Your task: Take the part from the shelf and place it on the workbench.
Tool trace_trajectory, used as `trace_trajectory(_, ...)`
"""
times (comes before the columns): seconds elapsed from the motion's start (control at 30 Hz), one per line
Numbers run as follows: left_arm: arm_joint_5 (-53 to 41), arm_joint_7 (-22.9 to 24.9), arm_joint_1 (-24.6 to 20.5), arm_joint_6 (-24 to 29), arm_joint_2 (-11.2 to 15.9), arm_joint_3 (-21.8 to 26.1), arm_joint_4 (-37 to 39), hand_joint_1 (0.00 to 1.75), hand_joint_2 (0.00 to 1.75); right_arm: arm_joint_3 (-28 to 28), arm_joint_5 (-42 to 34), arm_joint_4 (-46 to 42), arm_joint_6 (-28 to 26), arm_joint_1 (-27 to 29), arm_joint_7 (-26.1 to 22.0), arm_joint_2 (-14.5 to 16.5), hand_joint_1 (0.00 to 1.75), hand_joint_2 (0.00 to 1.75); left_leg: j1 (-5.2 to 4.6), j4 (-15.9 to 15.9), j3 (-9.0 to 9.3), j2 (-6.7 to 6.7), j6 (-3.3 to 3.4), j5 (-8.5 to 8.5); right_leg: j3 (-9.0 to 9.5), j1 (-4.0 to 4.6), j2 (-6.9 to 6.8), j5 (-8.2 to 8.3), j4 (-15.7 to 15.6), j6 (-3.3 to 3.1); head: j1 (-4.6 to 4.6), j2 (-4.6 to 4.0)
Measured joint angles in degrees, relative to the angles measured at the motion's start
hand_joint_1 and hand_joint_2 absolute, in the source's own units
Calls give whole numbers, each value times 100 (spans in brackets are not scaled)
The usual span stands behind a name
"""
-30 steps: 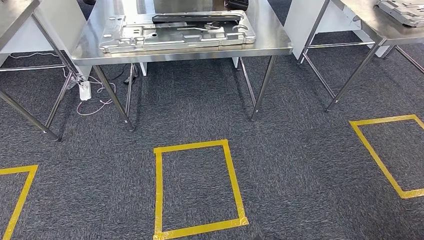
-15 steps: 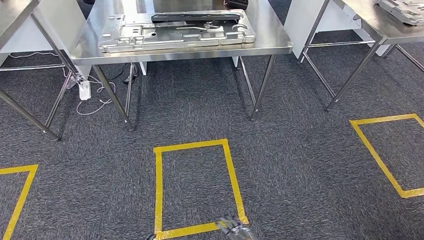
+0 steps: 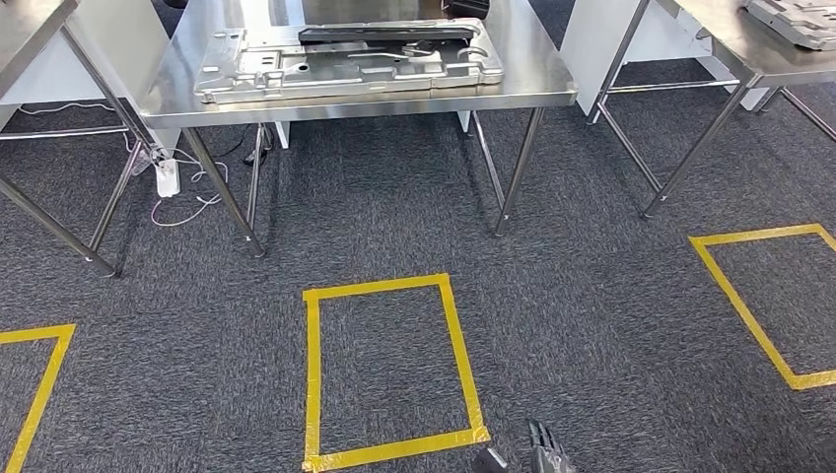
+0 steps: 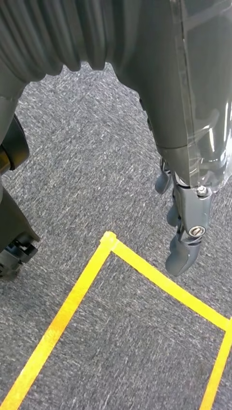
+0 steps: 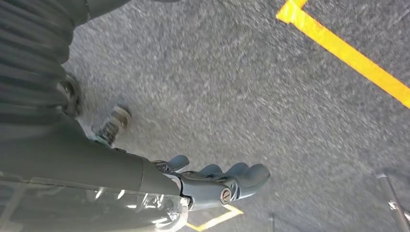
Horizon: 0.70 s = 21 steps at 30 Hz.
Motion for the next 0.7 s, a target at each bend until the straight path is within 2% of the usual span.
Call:
trace_trajectory(0.13, 15, -4, 8, -37, 4, 0, 1, 0, 175, -160, -15, 162, 30, -35, 2, -10, 0, 175, 0, 0, 0, 0, 0, 1, 0, 0, 0, 0, 0, 0, -1, 0)
trace_trajectory(0.27, 190, 14, 43, -324, 33, -4, -3, 0, 175, -198, -410, 284, 462, -40, -73, -48, 0, 175, -1, 0, 0, 0, 0, 1, 0, 0, 0, 0, 0, 0, 1, 0)
trace_trajectory(0.4, 586, 196, 126, -558, 98, -26, -37, 0, 0, -100, -1017, 322, 814, 13, 50, -121, 0, 175, -1, 0, -1, 0, 0, 1, -2, 0, 0, 0, 0, 0, -1, 0)
trace_trajectory(0.7, 1471, 659, 312, -974, 241, -200, -182, 0, 0, 359, -2241, 324, 1393, 190, 430, -295, 0, 175, -1, 0, -2, 1, 0, 1, -3, 0, 0, 0, 0, 0, -1, 0)
